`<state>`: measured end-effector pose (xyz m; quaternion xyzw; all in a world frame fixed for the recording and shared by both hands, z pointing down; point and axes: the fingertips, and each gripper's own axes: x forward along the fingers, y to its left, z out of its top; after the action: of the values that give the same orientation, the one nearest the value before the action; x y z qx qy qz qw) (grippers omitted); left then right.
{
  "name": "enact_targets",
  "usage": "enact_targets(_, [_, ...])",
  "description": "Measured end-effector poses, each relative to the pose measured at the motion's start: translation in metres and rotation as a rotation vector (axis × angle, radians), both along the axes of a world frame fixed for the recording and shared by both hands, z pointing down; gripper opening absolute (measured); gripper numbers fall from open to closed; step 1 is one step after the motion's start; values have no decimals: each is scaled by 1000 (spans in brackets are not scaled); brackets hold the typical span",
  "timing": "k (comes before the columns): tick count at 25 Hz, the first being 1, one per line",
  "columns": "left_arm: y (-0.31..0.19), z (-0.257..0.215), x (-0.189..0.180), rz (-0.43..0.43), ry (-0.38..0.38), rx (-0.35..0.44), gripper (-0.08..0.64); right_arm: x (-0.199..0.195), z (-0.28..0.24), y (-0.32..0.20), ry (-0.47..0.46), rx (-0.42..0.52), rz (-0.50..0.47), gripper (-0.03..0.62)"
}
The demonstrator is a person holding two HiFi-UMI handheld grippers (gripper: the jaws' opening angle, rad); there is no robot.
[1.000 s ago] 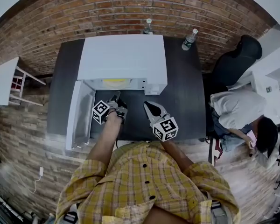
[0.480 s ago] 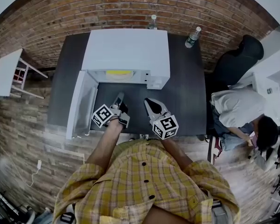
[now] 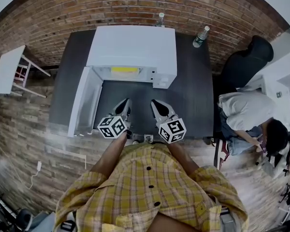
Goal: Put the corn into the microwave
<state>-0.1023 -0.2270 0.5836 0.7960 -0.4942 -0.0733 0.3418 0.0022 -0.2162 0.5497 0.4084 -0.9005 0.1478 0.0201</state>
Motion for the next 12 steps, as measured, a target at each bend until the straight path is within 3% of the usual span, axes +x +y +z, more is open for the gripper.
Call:
enact_targets(7, [17, -11, 7, 27, -257, 101, 0, 0, -1, 8, 1, 5, -8, 3])
enact_targets(12, [28, -16, 13, 44, -348, 144, 0, 1, 0, 12, 3, 4, -7, 3])
